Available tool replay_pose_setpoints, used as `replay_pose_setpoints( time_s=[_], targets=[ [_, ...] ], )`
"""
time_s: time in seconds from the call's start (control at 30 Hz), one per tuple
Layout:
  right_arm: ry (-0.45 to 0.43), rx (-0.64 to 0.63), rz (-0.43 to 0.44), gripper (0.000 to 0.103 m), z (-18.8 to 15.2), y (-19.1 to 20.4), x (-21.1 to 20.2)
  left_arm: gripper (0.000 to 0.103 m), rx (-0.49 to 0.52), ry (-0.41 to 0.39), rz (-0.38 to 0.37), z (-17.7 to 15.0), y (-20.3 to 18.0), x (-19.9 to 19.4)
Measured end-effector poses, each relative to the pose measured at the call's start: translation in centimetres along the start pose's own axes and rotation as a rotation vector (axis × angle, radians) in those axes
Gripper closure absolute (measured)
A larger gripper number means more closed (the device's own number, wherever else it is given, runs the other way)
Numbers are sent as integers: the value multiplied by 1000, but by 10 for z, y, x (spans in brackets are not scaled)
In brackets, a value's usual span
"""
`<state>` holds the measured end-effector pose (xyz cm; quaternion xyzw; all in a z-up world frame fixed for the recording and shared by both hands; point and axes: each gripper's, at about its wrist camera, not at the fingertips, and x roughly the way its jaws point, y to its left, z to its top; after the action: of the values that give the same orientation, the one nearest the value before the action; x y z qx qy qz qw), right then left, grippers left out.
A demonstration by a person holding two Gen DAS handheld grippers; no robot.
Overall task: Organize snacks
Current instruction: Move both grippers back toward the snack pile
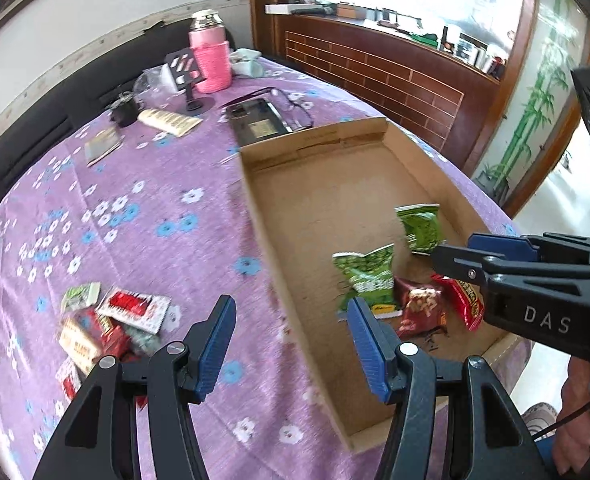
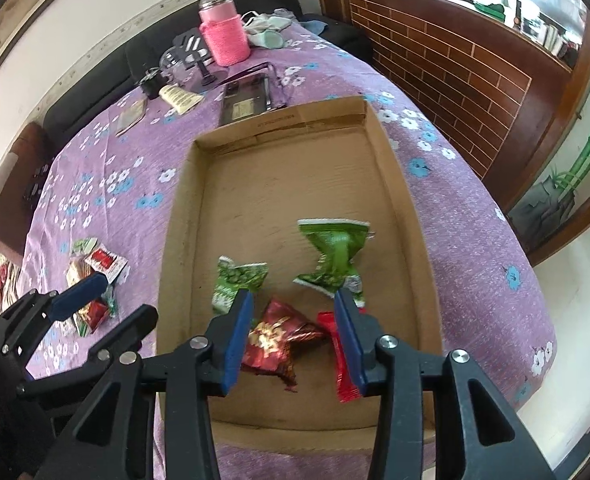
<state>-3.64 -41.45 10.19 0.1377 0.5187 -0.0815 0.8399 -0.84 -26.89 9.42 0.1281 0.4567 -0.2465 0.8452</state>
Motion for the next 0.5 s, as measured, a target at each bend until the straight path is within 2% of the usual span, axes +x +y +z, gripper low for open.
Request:
replay_pose_setpoints(
  time_s=[0.27, 0.5],
  targets=[
    [-4, -109, -9, 62, -9, 42, -3, 42, -78, -14, 19, -19, 32, -15],
    [-21, -234, 3, 62, -16, 90, -4, 42, -190, -21, 62, -43, 76, -29]
  ],
)
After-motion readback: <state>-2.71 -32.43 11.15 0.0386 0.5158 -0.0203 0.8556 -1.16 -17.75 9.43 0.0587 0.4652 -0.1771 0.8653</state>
